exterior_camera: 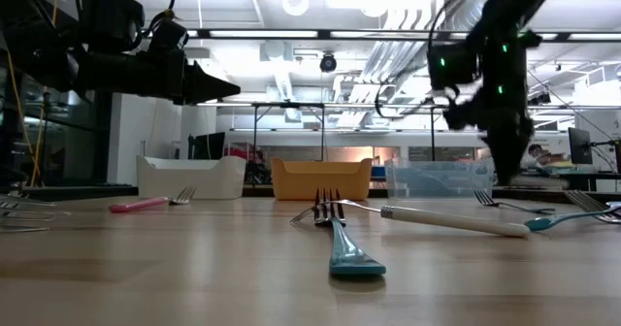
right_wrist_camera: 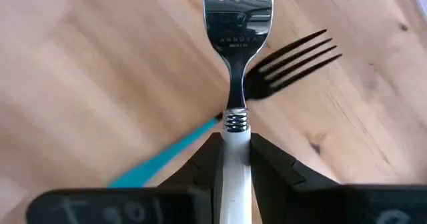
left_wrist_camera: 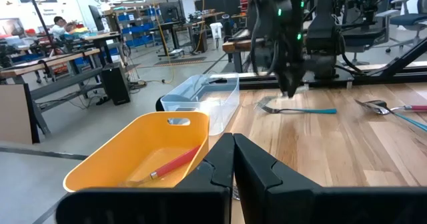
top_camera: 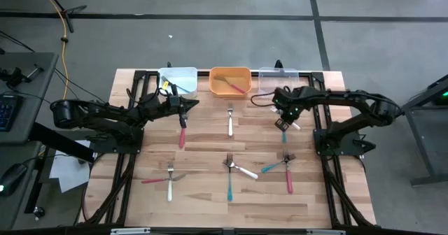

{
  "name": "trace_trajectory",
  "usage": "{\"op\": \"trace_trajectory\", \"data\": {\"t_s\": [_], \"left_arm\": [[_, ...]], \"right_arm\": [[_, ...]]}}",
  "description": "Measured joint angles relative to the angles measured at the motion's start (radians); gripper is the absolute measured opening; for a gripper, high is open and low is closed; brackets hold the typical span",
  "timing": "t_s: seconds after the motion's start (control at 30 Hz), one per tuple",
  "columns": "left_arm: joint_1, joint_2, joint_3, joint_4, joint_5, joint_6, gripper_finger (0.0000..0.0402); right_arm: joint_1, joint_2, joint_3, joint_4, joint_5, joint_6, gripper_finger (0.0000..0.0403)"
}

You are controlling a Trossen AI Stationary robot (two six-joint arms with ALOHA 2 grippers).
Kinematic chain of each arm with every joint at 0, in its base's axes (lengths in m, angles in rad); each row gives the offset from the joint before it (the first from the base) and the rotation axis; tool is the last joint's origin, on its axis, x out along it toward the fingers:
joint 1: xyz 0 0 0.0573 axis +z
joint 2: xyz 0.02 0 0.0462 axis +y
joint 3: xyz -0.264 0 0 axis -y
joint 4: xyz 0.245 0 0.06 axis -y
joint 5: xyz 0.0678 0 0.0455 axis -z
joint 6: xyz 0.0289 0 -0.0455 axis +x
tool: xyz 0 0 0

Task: Sort silverware by color (type)
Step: Put the top right white fork into the transparent bin

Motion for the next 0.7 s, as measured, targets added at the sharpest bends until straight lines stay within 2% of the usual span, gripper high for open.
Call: {"op": "trace_trajectory", "data": {"t_s": [0.1,0.33,0.53,0.7], "left_arm": [[0.0,0.0,0.0,0.0,0.0,0.0,0.0001],[0.0,0.0,0.0,-0.001,0.0,0.0,0.0001],[0.0,0.0,0.0,-0.001,0.0,0.0,0.0001],[0.0,0.0,0.0,-0.001,0.0,0.0,0.0001]], "right_arm": [[-0.003,-0.026,0.084,-0.039,0.006,-0.041,0.0047],[-0.114,-0.006,0.317,-0.041,0.147,-0.276,0.0047],[-0.268,0.112,0.452,-0.007,0.133,-0.585,0.0049],[-0.341,0.24,0.512,-0.003,0.106,-0.695,0.0049]]}}
